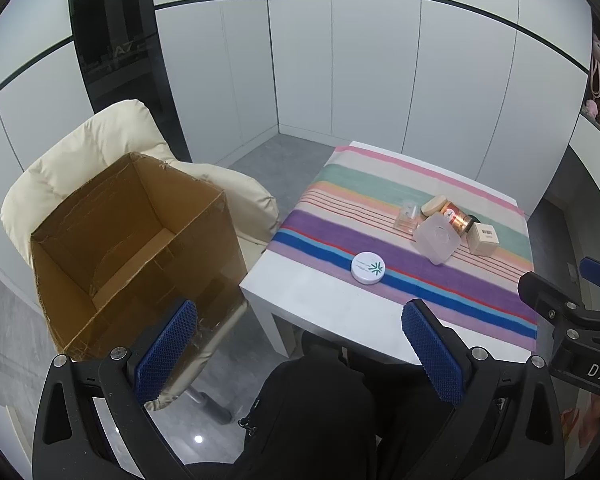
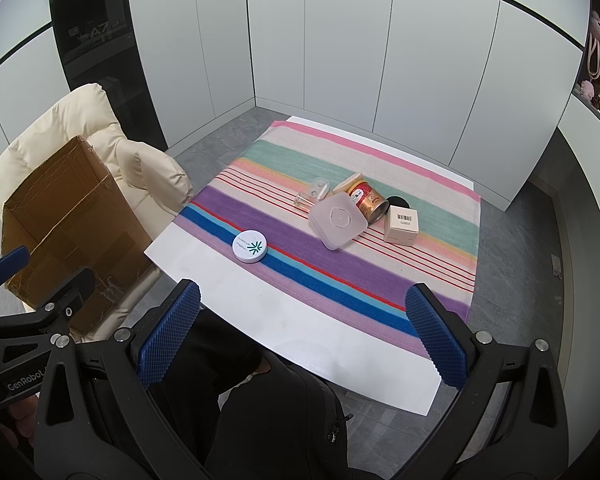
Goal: Organize objects
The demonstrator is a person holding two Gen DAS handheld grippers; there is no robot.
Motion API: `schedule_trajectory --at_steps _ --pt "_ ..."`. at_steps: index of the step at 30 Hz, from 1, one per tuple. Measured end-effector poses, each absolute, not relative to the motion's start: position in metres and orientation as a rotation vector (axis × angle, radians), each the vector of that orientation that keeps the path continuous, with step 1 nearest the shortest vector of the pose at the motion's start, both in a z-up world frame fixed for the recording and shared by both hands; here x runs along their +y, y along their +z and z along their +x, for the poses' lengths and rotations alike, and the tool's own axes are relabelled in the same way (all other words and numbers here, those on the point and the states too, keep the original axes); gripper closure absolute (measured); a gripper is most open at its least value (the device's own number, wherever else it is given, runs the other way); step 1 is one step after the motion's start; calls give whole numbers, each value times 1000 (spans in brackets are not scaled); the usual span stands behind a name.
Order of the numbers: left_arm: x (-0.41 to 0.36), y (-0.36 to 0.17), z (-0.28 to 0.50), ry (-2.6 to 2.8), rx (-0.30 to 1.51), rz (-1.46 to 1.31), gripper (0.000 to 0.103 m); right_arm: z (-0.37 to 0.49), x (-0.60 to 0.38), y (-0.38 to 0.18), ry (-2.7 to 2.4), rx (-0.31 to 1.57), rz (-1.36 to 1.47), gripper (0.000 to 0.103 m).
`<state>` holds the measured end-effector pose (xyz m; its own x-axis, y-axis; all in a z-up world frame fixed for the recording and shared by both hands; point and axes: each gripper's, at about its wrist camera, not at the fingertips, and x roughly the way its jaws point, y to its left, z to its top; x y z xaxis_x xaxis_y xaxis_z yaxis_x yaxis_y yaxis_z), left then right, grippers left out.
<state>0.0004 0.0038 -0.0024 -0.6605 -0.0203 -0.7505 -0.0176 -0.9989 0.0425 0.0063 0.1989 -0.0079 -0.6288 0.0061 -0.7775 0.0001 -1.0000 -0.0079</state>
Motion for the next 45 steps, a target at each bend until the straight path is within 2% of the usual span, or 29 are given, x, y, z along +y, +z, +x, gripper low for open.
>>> schedule_trajectory --at_steps 15,30,41,45 --pt "19 -5 -7 -2884 -57 1355 1 10 219 -10 2794 24 -1352 0" --pt "49 -14 -12 -2912 -126 1432 1 22 254 -12 2741 81 -1326 0" --pt "59 -17 -30 -2994 -59 1466 1 14 278 -26 2677 126 -1373 0" --pt "67 -28 -43 -2964 -153 1519 1 3 285 -35 2658 141 -1416 0"
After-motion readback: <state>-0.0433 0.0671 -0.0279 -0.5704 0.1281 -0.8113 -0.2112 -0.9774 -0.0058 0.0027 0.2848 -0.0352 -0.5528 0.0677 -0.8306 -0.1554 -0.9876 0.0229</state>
